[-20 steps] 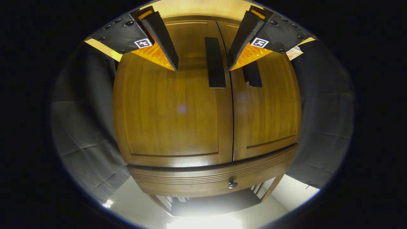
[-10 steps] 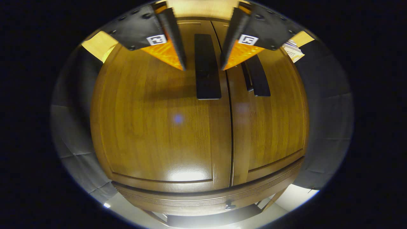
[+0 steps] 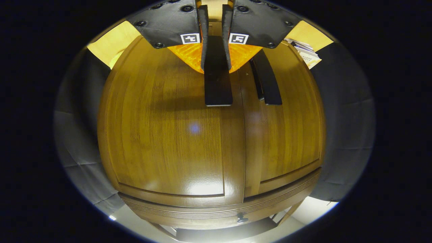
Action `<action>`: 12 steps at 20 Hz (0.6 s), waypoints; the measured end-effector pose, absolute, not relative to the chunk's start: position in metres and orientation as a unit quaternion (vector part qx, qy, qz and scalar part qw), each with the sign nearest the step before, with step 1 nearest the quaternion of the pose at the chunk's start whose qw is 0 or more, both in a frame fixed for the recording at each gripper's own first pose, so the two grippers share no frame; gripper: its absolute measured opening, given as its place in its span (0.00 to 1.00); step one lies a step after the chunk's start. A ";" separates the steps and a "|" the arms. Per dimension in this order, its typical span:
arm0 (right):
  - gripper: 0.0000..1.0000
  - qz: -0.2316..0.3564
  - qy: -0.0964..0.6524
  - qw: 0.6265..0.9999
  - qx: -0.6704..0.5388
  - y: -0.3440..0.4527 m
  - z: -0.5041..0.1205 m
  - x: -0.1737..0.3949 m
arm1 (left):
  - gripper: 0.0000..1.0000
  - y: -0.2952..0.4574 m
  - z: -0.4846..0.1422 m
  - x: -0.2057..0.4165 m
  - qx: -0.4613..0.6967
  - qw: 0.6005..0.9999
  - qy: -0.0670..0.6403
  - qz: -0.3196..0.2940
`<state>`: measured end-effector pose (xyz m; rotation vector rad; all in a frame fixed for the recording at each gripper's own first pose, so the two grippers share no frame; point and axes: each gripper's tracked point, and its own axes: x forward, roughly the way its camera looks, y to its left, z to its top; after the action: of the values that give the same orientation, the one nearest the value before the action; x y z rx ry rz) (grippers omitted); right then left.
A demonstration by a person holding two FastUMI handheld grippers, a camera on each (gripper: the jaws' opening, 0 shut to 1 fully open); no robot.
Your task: Open the right door of the double-door shoe cabinet with the right hand, and open the left door with the left hand.
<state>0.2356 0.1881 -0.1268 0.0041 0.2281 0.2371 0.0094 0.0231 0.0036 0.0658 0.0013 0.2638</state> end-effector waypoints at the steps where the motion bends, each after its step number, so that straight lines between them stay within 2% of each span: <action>1: 0.14 0.122 0.113 0.986 0.003 0.187 -0.126 0.230 | 0.96 0.022 0.004 0.009 0.030 0.992 0.000 0.125; 6: 0.17 0.142 0.114 0.983 -0.001 0.175 -0.122 0.197 | 0.96 0.015 0.011 0.023 0.027 0.996 -0.003 0.081; 7: 0.14 0.144 0.115 0.983 -0.001 0.172 -0.121 0.191 | 0.96 0.012 0.011 0.024 0.026 0.997 -0.004 0.072; 8: 0.17 0.145 0.115 0.983 -0.001 0.171 -0.122 0.190 | 0.96 0.010 0.014 0.024 0.025 0.998 -0.006 0.063; 12: 0.17 0.155 0.116 0.981 0.000 0.155 -0.120 0.166 | 0.96 0.005 0.022 0.024 0.021 0.999 -0.010 0.033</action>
<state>0.1656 0.1546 -0.1197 -0.0006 0.2336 0.3115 0.0245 0.0053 0.0222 0.0420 -0.0200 0.0658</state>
